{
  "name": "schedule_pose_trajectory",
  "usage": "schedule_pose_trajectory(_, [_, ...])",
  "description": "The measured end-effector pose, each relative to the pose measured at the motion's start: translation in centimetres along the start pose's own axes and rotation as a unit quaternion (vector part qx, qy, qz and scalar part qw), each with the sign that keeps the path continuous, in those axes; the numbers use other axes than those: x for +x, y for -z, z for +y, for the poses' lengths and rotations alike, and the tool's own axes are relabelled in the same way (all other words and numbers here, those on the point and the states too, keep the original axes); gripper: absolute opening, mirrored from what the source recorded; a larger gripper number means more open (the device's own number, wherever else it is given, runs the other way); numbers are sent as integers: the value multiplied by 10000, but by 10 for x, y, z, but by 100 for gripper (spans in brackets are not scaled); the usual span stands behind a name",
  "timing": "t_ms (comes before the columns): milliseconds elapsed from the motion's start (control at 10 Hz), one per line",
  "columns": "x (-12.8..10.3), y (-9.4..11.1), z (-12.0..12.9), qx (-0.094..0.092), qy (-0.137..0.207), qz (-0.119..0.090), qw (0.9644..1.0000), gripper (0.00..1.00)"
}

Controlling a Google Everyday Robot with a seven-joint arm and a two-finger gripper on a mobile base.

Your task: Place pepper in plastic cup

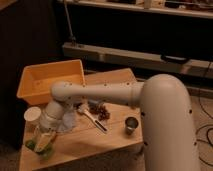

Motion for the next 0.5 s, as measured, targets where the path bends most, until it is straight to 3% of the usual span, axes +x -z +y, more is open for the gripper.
schedule_pose_trajectory(100, [2,-1,-4,1,2,23,10000,80])
schedule_pose_trajectory(500, [9,-6,-9,-90,21,108,9999,80])
